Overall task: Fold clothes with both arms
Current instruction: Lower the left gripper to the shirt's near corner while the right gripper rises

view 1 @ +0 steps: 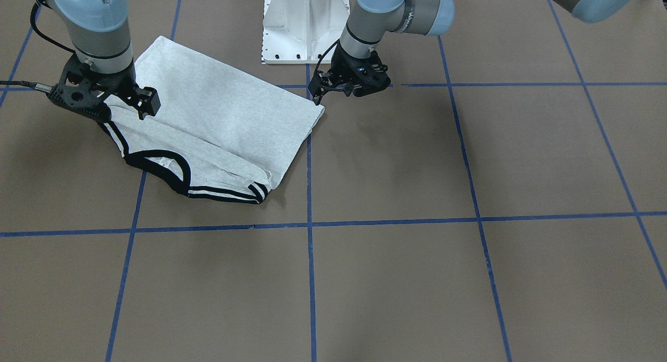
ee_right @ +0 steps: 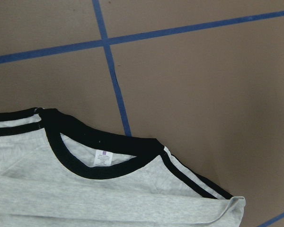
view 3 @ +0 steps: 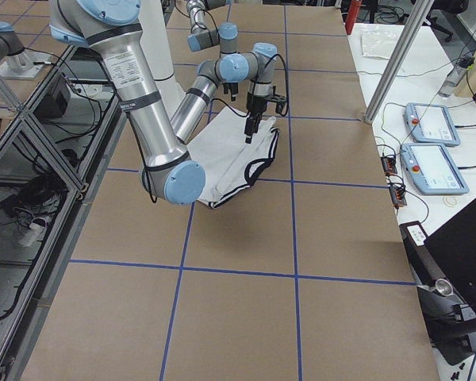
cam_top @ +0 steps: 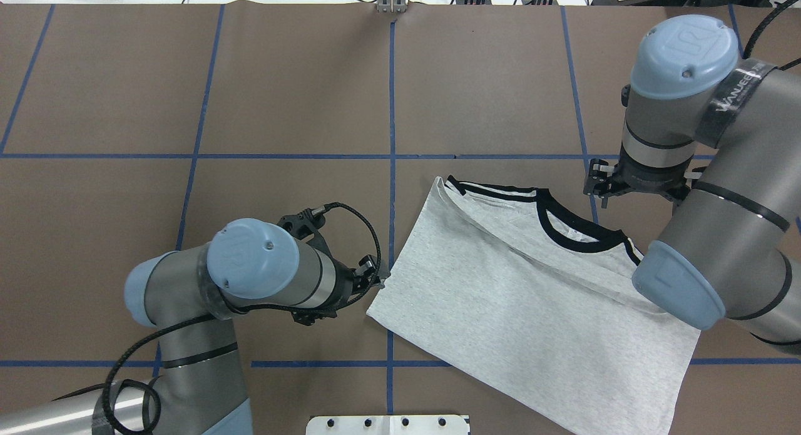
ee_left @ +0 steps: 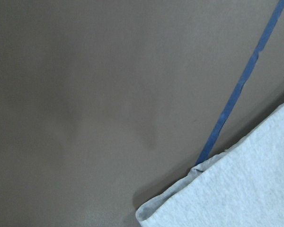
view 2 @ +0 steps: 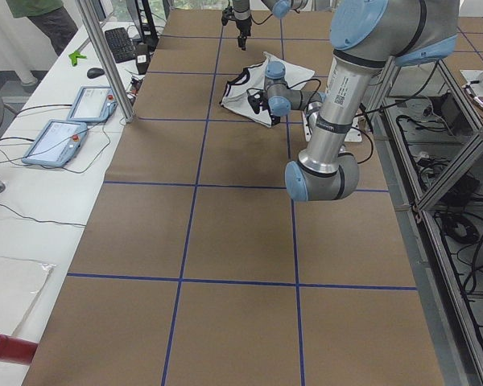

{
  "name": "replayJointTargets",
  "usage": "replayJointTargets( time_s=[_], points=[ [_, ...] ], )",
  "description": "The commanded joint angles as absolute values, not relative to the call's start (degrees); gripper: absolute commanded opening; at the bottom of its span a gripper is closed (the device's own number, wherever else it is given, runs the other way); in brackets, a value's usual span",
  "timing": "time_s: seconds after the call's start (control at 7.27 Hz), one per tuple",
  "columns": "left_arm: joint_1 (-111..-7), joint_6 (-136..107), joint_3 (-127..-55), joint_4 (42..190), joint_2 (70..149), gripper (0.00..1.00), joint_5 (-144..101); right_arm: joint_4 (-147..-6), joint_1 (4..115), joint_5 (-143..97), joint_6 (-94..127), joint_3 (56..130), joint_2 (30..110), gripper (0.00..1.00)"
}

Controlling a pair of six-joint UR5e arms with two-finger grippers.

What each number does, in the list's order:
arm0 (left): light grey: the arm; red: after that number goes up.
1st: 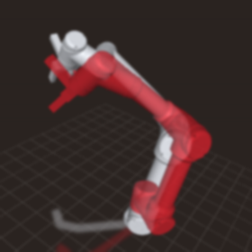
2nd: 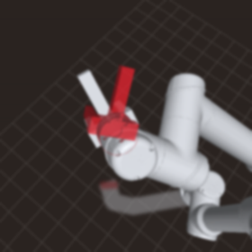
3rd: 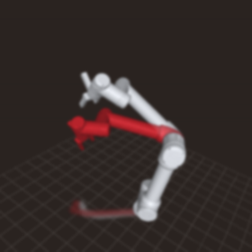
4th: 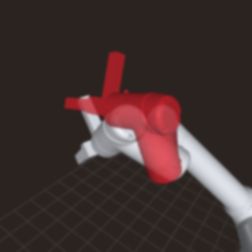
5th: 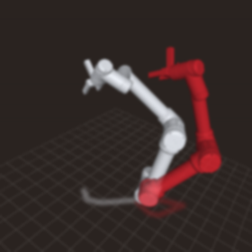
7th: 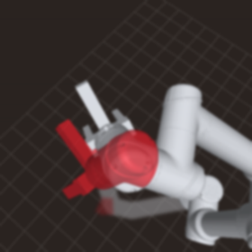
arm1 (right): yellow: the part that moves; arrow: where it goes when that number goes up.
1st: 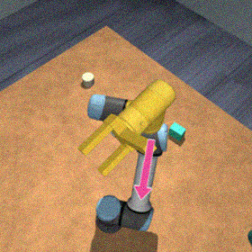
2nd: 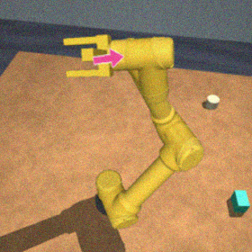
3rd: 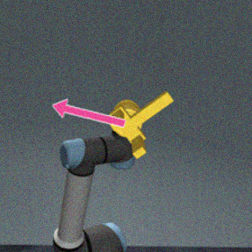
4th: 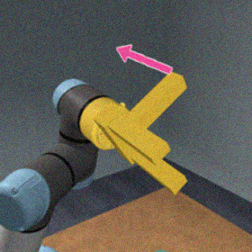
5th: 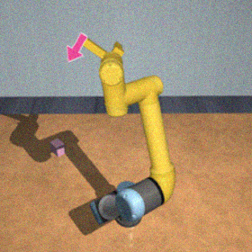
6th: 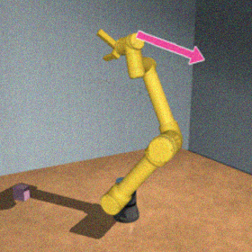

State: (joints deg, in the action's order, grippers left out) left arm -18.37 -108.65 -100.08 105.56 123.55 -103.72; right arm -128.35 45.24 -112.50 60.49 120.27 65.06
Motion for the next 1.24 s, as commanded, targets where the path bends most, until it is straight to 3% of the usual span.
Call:
replayJointTargets(
  time_s=[0.0, 0.28, 0.83, 1.1],
  points=[
    [-18.02, -108.9, -95.03, 106.6, 126.64, 0.99, -103.18, -125.0, 46.4, -115.29, 60.29, 119.02, 64.95, 1.0],
    [-17.76, -109.07, -93.96, 107.49, 127.0, 0.88, -103.18, -124.36, 46.84, -116.02, 60.47, 118.92, 64.95, 1.0],
    [-17.75, -109.69, -94.48, 106.96, 126.83, 0.83, -103.27, -124.28, 48.52, -118.65, 60.56, 117.69, 64.95, 1.0],
    [-17.32, -109.78, -94.4, 106.88, 126.48, 0.76, -103.27, -124.28, 48.6, -118.65, 60.56, 117.69, 64.95, 1.0]
  ],
)
